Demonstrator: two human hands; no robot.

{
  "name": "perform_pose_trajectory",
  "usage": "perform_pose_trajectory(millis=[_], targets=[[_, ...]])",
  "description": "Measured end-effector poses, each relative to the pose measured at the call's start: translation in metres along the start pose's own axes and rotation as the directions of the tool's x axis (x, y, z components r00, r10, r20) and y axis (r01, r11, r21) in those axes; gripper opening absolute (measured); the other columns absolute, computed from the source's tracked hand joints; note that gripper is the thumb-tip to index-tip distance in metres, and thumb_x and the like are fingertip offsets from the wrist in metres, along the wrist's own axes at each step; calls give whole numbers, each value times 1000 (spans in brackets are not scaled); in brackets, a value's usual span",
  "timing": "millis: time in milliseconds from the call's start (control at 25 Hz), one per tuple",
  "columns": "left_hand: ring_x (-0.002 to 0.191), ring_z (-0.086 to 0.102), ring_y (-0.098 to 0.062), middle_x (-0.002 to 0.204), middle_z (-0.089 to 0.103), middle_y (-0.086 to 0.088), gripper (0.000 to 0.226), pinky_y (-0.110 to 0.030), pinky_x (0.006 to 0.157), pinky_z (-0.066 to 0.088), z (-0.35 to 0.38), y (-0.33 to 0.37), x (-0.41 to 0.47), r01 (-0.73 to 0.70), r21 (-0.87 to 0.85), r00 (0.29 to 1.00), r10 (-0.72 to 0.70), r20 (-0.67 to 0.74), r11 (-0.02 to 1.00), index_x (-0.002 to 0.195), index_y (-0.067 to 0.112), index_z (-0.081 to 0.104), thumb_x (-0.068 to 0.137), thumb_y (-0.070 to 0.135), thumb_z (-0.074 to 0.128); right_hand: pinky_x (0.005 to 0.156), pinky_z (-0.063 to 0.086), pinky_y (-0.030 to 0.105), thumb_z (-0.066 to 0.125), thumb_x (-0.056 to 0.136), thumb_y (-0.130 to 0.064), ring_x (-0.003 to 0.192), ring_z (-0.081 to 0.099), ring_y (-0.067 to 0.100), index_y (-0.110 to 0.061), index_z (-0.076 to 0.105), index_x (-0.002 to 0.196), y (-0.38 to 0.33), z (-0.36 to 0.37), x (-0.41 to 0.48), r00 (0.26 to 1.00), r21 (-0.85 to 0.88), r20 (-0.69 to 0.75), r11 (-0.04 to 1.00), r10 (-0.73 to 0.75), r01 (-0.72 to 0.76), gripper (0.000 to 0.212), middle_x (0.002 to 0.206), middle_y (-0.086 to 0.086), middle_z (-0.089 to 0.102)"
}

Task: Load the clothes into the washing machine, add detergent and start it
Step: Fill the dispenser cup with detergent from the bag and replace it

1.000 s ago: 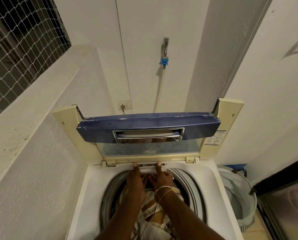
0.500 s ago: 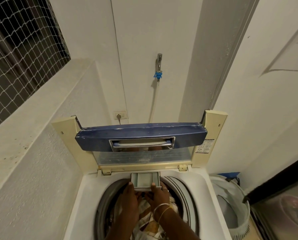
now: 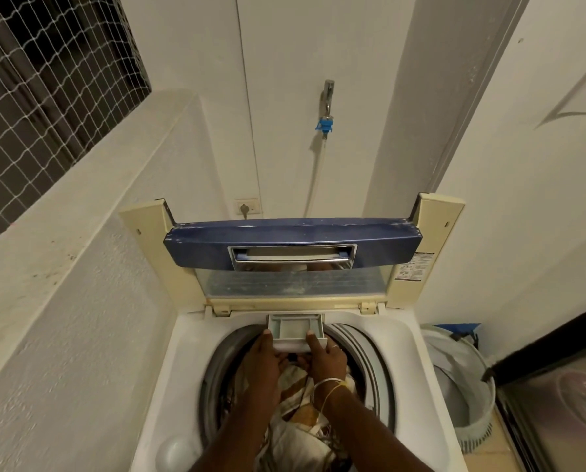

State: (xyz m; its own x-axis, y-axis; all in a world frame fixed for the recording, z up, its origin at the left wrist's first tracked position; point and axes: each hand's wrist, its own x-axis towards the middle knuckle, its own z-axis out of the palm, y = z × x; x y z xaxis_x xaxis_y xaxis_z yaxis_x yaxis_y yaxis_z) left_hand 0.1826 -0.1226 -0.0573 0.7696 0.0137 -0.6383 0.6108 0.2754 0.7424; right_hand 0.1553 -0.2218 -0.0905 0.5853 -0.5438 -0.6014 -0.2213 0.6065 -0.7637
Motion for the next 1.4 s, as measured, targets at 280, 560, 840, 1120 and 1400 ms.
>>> perform_pose_trajectory(millis=[280,560,840,1120,1400], targets=[[89,70,-34,100,69,-18,22,-47,83,60,5,10,1,53,35,993,-48,-111,998,92,17,61,95,39,62,61,60,37,81,75,-44,78,72,32,-8,71,89,1,1,1,996,-135,-68,990,-60,50,40,85,15,72],[87,70,-33,101,68,-16,34,-44,74,61,-22,-18,-1,62,101,996,-54,-74,993,114,9,59,95,37,63,82,58,47,77,83,-34,82,68,31,-11,67,95,23,-18,0,991,-287,-100,956,-94,62,28,87,13,69],[83,70,-12,100,69,-6,30,-21,58,57,-35,-17,-38,-73,176,996,64,56,982,117,19,61,103,-1,45,60,43,1,72,84,-1,93,66,35,4,67,114,21,-45,-20,977,-377,189,911,-100,166,30,100,19,69],[86,75,-15,104,72,-12,31,-30,74,62,-46,24,-95,-150,96,988,144,63,984,126,1,61,98,-6,53,80,60,47,69,87,-14,88,71,25,-20,65,119,-29,-29,-81,925,-419,338,852,-173,313,32,94,6,73],[97,69,-16,103,73,6,11,-39,90,58,-71,77,-175,-421,254,878,461,-127,871,99,36,69,99,33,58,77,56,24,76,84,-11,90,68,8,-3,56,113,-67,10,-133,808,-401,530,762,-260,508,36,102,18,68]])
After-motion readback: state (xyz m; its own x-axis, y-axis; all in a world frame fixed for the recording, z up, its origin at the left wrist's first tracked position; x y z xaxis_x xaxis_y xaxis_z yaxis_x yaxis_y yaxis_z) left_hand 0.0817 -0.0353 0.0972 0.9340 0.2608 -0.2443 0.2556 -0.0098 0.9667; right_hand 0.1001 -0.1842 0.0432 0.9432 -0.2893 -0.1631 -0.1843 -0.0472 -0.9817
